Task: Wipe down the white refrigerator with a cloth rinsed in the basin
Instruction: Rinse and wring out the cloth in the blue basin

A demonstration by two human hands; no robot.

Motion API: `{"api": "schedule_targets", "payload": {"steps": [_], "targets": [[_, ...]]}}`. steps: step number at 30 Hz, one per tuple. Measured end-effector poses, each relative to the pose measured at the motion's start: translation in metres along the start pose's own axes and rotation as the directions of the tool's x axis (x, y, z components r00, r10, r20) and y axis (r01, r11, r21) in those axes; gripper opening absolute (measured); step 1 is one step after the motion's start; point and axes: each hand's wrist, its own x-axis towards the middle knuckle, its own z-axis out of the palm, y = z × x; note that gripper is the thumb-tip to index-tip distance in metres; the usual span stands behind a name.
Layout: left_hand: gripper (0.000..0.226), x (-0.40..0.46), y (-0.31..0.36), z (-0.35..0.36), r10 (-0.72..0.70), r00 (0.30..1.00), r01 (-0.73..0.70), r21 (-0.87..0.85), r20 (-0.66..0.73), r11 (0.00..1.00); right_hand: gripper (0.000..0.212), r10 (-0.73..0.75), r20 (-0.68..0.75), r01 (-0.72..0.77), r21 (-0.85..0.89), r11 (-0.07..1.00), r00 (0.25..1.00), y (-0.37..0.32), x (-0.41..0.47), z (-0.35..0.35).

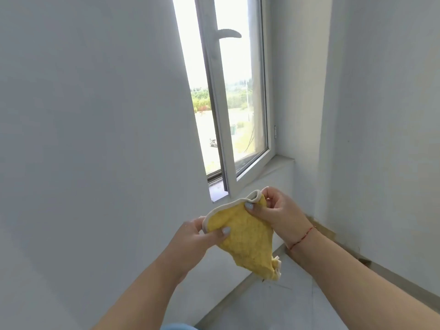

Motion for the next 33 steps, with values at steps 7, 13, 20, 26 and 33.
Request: {"api": "schedule_targets", "payload": {"steps": [7, 13, 20, 26, 33], "targets": [[0.029, 0.070, 0.062, 0.082, 0.138, 0.986, -0.149, -0.132, -0.092, 0.980, 0.083, 0.318, 0.384, -0.427, 0.242, 0.871, 0.867, 0.030, -0.005, -0.087], [0.040, 0.116, 0.068, 0.140, -0.155, 0.966, 0.252, -0.647, 0.205, 0.720, 0.062, 0.220, 0.191, -0.290, 0.544, 0.788, 0.957, 0.032, 0.015, -0.162], [0.047, 0.156, 0.063, 0.232, -0.240, 0.911, 0.388, -0.499, 0.335, 0.775, 0.016, 0.192, -0.171, -0.179, 0.087, 0.980, 0.966, 0.013, 0.028, -0.260], [0.061, 0.205, 0.086, 0.282, -0.345, 0.919, 0.393, -0.368, 0.192, 0.843, 0.059, 0.162, -0.430, -0.346, -0.393, 0.852, 0.888, 0.016, 0.027, -0.323], [0.061, 0.253, 0.110, 0.314, -0.128, 0.895, 0.138, 0.005, 0.427, 0.990, 0.062, 0.120, -0.315, -0.298, -0.613, 0.732, 0.941, 0.003, 0.013, -0.384]]}}
